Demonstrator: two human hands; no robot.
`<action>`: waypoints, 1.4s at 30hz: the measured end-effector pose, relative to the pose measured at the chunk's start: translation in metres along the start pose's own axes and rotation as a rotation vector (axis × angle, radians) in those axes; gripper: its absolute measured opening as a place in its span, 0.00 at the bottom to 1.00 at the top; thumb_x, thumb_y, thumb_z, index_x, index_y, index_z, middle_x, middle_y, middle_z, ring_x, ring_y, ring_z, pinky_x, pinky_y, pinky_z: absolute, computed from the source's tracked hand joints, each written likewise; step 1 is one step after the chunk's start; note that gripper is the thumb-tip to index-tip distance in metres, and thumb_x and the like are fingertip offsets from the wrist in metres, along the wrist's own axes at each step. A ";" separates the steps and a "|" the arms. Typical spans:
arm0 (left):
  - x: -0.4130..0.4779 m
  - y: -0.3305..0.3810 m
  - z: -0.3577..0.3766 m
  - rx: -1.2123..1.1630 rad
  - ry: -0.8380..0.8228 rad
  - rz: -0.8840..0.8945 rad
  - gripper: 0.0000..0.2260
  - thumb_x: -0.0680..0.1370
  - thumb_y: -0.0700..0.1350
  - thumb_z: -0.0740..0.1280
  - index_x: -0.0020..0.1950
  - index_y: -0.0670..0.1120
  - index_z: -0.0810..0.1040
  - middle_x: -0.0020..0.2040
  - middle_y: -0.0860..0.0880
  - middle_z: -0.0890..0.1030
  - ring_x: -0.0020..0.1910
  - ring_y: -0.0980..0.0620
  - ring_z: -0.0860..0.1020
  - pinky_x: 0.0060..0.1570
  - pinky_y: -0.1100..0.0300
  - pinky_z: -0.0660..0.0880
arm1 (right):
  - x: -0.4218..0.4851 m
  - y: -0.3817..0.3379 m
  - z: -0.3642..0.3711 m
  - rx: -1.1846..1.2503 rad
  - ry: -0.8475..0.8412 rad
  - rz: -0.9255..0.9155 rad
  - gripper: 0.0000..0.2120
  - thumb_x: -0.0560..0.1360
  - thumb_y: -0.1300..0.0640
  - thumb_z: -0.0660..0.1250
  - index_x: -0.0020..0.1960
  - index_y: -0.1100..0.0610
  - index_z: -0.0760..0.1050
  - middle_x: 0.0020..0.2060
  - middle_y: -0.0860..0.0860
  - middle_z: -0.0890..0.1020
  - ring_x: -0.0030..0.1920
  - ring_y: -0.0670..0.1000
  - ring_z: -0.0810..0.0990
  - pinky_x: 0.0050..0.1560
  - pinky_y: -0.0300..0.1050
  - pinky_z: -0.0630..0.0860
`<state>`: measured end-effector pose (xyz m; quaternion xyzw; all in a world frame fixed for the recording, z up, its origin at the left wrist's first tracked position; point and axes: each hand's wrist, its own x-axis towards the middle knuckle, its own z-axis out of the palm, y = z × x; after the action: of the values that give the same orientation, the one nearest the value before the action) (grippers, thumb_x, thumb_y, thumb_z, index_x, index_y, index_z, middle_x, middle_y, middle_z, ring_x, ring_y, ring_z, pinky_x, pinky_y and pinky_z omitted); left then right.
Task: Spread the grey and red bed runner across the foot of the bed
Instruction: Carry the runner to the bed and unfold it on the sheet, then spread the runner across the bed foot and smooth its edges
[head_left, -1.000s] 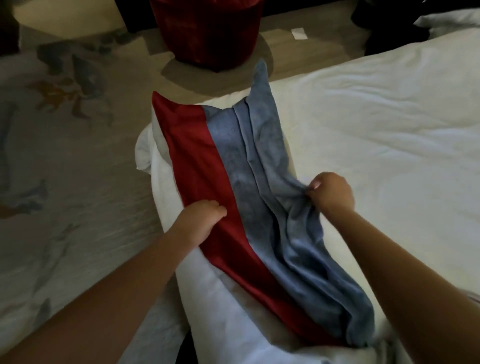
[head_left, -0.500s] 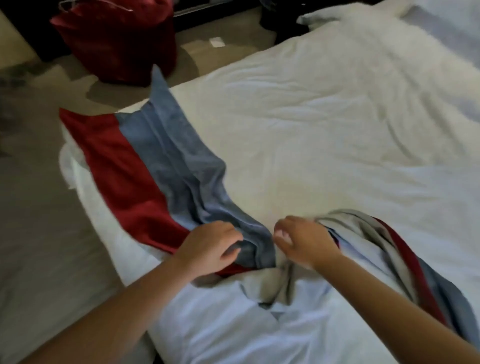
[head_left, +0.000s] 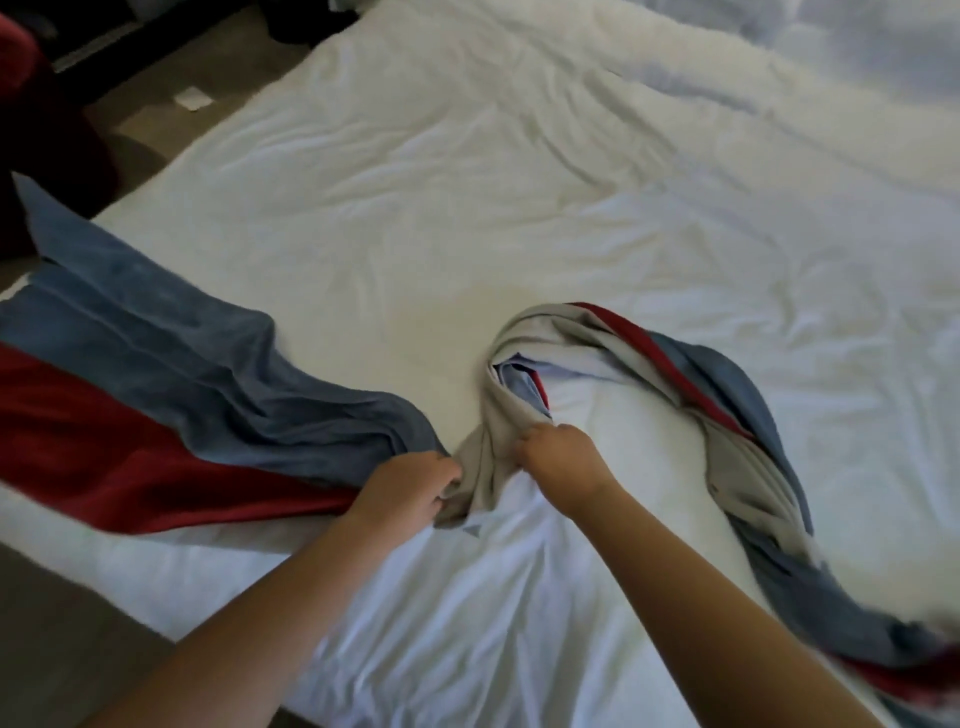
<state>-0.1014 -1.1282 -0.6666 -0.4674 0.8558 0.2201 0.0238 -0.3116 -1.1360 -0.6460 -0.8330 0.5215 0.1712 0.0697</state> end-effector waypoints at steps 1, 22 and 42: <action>-0.005 0.001 -0.002 -0.001 0.016 0.018 0.10 0.76 0.41 0.64 0.56 0.47 0.77 0.50 0.49 0.79 0.48 0.48 0.78 0.46 0.53 0.75 | -0.009 -0.001 0.000 0.000 0.008 0.025 0.14 0.74 0.69 0.59 0.53 0.57 0.76 0.52 0.51 0.77 0.52 0.54 0.76 0.46 0.44 0.67; 0.070 0.076 0.003 -0.207 0.213 -0.181 0.27 0.74 0.63 0.63 0.63 0.44 0.72 0.57 0.42 0.77 0.54 0.42 0.77 0.48 0.51 0.76 | -0.101 0.000 0.036 0.213 0.144 0.321 0.09 0.70 0.61 0.62 0.48 0.55 0.76 0.44 0.53 0.78 0.46 0.57 0.77 0.34 0.46 0.62; 0.094 0.204 0.061 0.368 -0.091 0.336 0.05 0.70 0.42 0.69 0.35 0.45 0.75 0.35 0.48 0.78 0.35 0.48 0.76 0.32 0.58 0.71 | -0.241 0.177 0.156 0.375 0.044 0.688 0.08 0.80 0.55 0.54 0.54 0.55 0.71 0.47 0.55 0.80 0.43 0.58 0.79 0.42 0.50 0.76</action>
<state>-0.3301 -1.0831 -0.6722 -0.2962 0.9452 0.0821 0.1101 -0.5982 -0.9654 -0.6937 -0.5860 0.7938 0.0682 0.1480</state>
